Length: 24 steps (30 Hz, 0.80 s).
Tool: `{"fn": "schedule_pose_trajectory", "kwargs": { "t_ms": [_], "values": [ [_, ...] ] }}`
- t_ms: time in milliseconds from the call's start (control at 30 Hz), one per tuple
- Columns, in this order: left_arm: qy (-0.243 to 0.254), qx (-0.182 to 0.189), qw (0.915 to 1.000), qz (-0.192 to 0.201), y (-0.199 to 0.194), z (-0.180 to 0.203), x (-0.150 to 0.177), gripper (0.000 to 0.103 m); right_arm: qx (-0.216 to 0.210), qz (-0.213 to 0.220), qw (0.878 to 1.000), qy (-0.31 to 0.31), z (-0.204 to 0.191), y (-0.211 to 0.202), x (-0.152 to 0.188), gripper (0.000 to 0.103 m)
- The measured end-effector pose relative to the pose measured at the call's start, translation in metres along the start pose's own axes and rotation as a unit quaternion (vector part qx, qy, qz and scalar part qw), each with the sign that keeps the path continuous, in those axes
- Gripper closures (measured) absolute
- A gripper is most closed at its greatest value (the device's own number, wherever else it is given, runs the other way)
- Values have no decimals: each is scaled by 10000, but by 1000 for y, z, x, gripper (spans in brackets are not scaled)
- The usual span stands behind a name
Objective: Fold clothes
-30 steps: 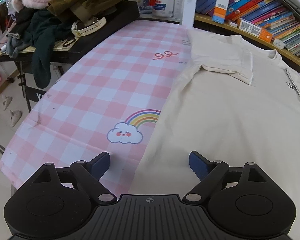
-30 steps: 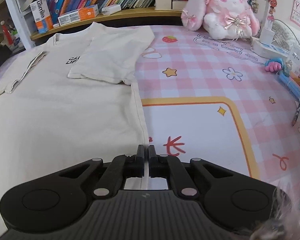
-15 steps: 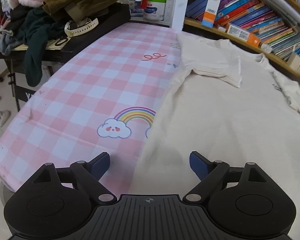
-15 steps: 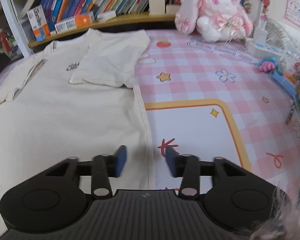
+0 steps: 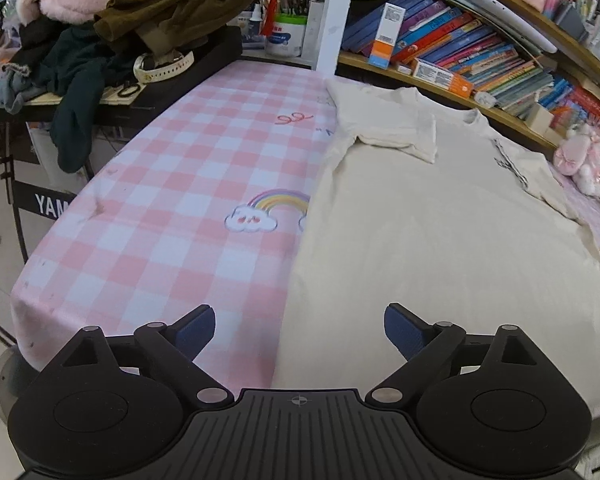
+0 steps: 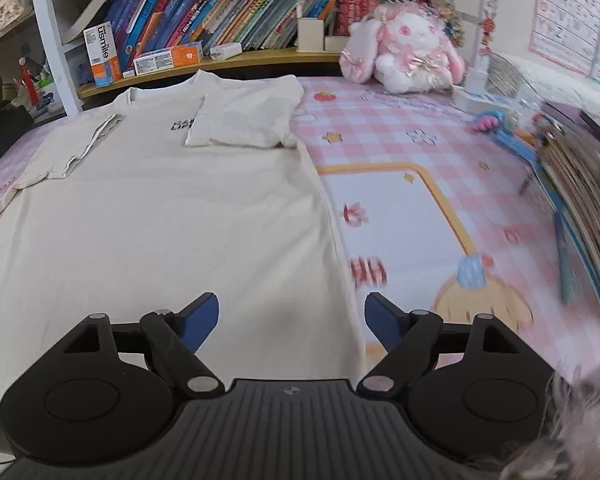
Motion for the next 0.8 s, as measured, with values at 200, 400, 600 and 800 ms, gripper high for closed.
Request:
{"fn": "schedule_pose_trajectory", "kwargs": {
  "t_ms": [200, 400, 600, 800],
  "values": [
    [-367, 277, 9989, -126, -8, -14, 19, 11, -34, -113, 9989, 447, 10, -29, 34, 24],
    [-1073, 727, 9911, -291, -8, -22, 28, 20, -245, -407, 9895, 1364, 31, -40, 56, 26],
    [-1353, 613, 9876, -505, 3, -32, 38, 26, -227, -701, 9802, 1838, 54, -36, 67, 34],
    [-1223, 834, 9869, -635, 8, -30, 51, 34, -273, -791, 9764, 1993, 76, -30, 74, 44]
  ]
}}
Point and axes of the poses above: each gripper's, at about its wrist camera, not at the fingertips, and y roughly the way its jaws point, z to its right, x to its underside, the point moved 8 cm from there along y, roughly the way its jaws point, and after that the axes turned 2 degrees about -x, right-handed, at the moved point
